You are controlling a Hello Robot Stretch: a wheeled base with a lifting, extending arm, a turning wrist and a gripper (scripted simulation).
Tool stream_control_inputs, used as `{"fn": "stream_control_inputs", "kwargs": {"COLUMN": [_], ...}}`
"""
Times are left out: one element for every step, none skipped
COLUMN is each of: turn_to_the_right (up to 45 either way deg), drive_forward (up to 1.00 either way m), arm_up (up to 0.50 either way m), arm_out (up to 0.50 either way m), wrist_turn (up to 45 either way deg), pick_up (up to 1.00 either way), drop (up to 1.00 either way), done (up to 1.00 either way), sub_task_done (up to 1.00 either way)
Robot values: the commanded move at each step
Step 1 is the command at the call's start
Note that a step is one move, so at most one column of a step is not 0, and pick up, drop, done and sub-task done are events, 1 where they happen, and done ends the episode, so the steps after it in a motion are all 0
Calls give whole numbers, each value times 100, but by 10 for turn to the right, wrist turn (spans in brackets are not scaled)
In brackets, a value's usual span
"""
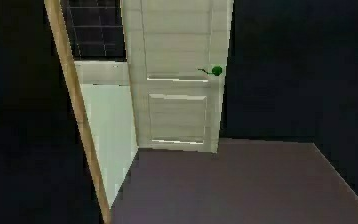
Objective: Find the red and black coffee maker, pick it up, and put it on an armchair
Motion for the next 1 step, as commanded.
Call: {"fn": "stream_control_inputs", "kwargs": {"turn_to_the_right": [0], "drive_forward": [100], "arm_up": [0], "arm_out": [0], "wrist_turn": [0], "pick_up": [0], "drop": [0], "done": [0], "sub_task_done": [0]}}
